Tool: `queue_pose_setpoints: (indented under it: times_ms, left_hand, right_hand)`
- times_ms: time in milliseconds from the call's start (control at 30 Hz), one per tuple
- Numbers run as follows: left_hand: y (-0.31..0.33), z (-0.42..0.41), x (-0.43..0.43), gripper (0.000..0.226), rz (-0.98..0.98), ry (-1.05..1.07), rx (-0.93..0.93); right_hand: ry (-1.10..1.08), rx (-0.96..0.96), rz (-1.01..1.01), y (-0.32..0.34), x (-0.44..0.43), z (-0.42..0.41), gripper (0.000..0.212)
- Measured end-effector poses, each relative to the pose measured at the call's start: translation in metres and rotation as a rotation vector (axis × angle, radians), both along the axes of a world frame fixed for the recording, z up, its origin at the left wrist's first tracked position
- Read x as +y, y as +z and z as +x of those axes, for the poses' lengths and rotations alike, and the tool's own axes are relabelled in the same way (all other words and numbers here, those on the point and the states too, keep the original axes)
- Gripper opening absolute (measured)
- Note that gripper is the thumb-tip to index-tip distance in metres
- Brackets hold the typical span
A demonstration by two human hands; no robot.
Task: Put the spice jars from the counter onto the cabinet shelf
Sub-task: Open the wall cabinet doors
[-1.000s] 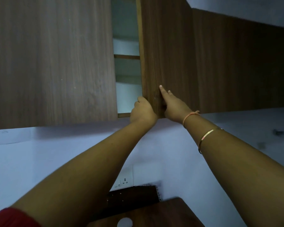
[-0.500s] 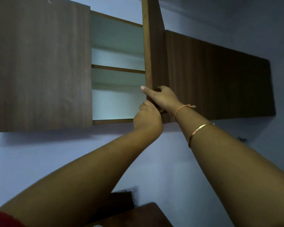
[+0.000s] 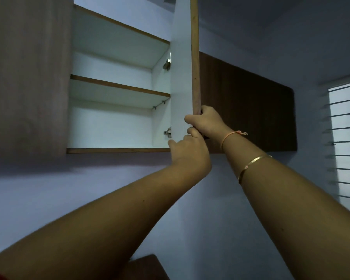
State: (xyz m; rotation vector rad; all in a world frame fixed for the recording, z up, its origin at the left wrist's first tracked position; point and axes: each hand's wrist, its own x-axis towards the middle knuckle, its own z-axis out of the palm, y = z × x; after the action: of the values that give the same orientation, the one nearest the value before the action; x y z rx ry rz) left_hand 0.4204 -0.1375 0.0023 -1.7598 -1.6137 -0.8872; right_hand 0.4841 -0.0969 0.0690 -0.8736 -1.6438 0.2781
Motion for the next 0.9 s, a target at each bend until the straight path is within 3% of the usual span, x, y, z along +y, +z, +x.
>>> queue_pose_setpoints:
  times_ms: [233,400,500,633,900]
  left_hand:
    - [-0.002,0.046,0.009,0.079,-0.060,-0.082,0.144]
    - [-0.002,0.075,0.023,0.053,-0.040,-0.160,0.316]
    - [0.000,0.092,0.036,0.063,-0.043,-0.183,0.391]
    - [0.004,0.110,0.054,0.076,-0.146,-0.182,0.478]
    - [-0.004,0.131,0.068,0.085,-0.252,-0.177,0.454]
  right_hand:
    - [-0.085,0.113,-0.007,-0.004,0.009,0.057,0.009]
    - [-0.465,-0.037,0.179,-0.018,0.019,0.099,0.054]
    - [-0.659,-0.212,0.255,-0.027,0.026,0.125,0.078]
    - [-0.743,-0.490,0.228,-0.031,0.032,0.153,0.067]
    - [-0.824,-0.586,0.191,-0.023,0.041,0.156,0.067]
